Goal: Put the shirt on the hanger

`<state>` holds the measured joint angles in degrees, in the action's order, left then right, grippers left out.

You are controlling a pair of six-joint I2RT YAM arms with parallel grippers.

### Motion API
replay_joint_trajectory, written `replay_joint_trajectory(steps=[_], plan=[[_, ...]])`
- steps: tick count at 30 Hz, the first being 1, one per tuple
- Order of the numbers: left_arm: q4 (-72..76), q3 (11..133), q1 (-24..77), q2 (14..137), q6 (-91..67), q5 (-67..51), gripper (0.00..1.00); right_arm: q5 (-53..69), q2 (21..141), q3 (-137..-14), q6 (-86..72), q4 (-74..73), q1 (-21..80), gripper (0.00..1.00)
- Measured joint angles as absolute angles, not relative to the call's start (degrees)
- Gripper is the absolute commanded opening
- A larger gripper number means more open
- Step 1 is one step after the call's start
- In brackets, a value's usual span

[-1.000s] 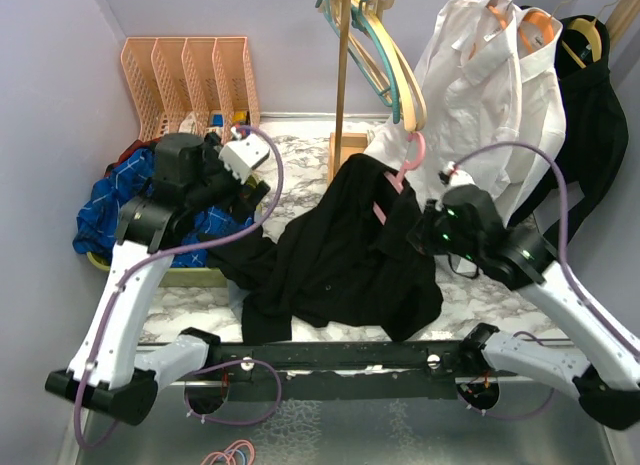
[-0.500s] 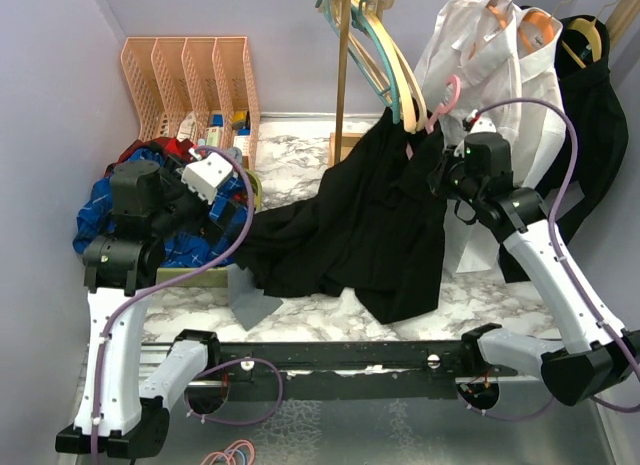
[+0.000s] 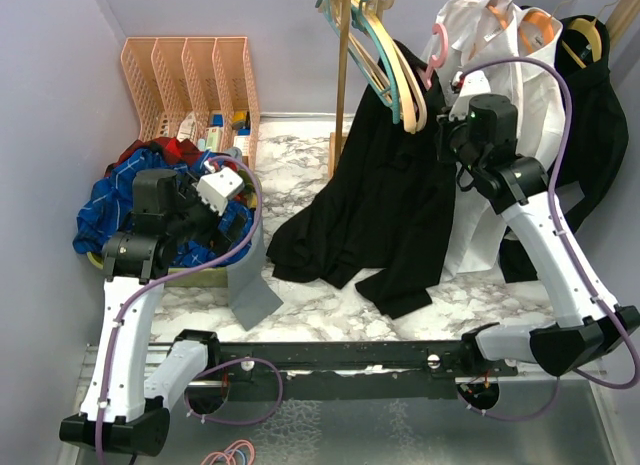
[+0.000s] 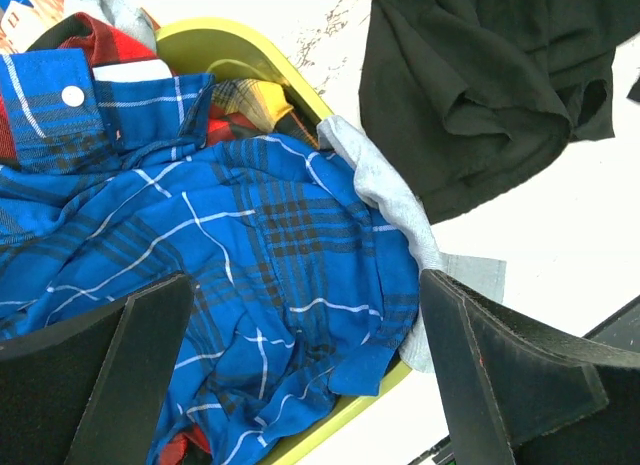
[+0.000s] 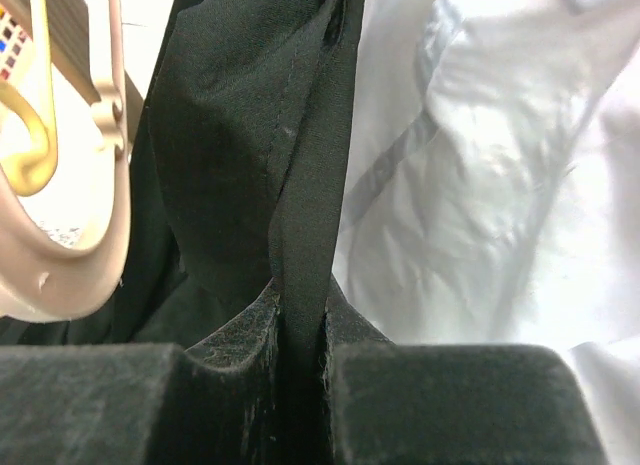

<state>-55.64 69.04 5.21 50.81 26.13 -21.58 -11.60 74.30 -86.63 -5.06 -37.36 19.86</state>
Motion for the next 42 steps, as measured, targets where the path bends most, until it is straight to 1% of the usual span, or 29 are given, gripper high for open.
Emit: replay_joint_trajectory(steps=[9,15,20,26,31,34,42], plan=[[-55.37,66.96,5.21,49.82,26.06,-23.83,0.99,-13.50,75.31,-91.33,3.22,-34.98,19.79,0.01],[-55.37,64.95,5.21,49.30,26.02,-24.82,0.99,-15.05,75.31,-92.90,6.02,-33.52,19.79,0.01],[-55.31,64.55,5.21,49.28,25.52,-25.21,0.99,-16.16,75.94,-96.79,7.81,-33.36,19.46,0.01],[-55.09,64.55,5.19,49.08,24.97,-25.23,0.99,-16.43,79.37,-104.29,8.45,-33.06,17.47,0.01],[-54.33,64.60,4.34,48.73,23.49,-24.99,0.99,-15.68,83.90,-107.46,7.73,-32.95,15.05,0.01],[-53.08,65.04,3.79,48.45,21.21,-23.03,0.99,-13.56,85.84,-107.83,6.13,-33.10,12.51,0.01],[-48.77,67.66,3.42,48.31,15.66,-12.27,0.99,-7.27,86.08,-106.41,2.68,-33.39,7.55,0.01]])
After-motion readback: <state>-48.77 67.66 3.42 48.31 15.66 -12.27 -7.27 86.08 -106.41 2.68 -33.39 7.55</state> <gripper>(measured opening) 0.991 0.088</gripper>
